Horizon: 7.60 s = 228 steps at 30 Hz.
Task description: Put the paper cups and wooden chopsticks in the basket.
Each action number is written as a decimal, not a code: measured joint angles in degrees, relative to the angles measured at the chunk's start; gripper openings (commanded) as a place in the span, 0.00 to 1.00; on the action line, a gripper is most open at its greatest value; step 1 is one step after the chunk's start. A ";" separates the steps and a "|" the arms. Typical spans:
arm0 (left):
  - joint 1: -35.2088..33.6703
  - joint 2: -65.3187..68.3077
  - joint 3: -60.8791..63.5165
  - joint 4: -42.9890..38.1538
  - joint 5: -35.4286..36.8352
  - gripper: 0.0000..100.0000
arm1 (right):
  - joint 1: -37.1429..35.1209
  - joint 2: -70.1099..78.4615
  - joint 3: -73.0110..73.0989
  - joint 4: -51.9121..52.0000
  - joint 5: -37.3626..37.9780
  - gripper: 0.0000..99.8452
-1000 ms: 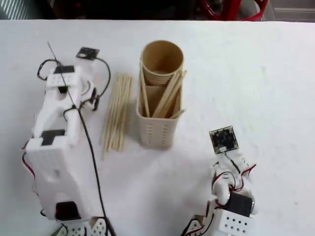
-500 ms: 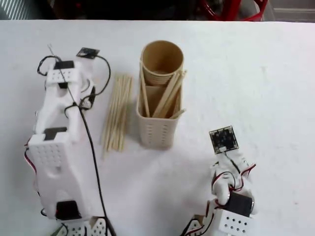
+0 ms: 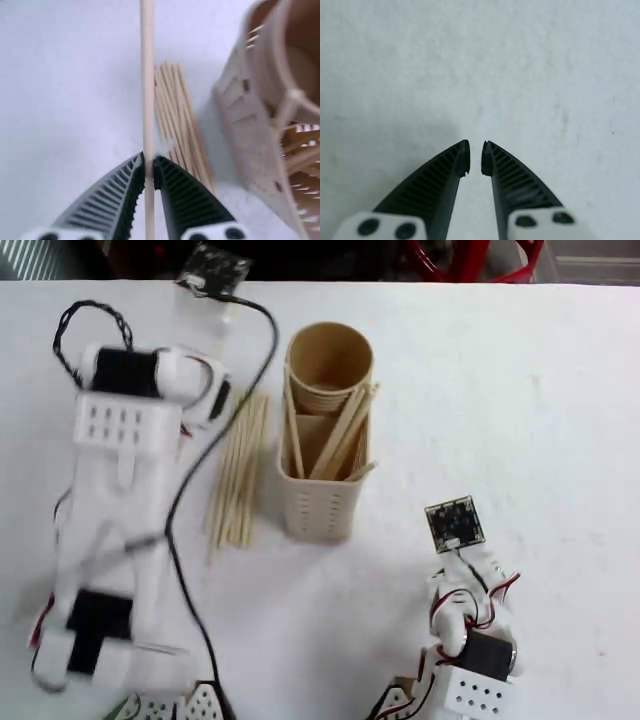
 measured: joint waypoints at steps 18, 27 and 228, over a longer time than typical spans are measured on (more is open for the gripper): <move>18.55 -34.20 19.25 -28.22 1.49 0.10 | 0.00 0.00 0.00 0.00 0.00 0.06; 26.81 -34.20 24.62 -38.33 -3.16 0.07 | 0.00 0.00 0.00 0.00 0.00 0.06; -5.80 16.26 48.18 -48.62 2.02 0.14 | 0.00 0.00 0.00 0.00 0.00 0.06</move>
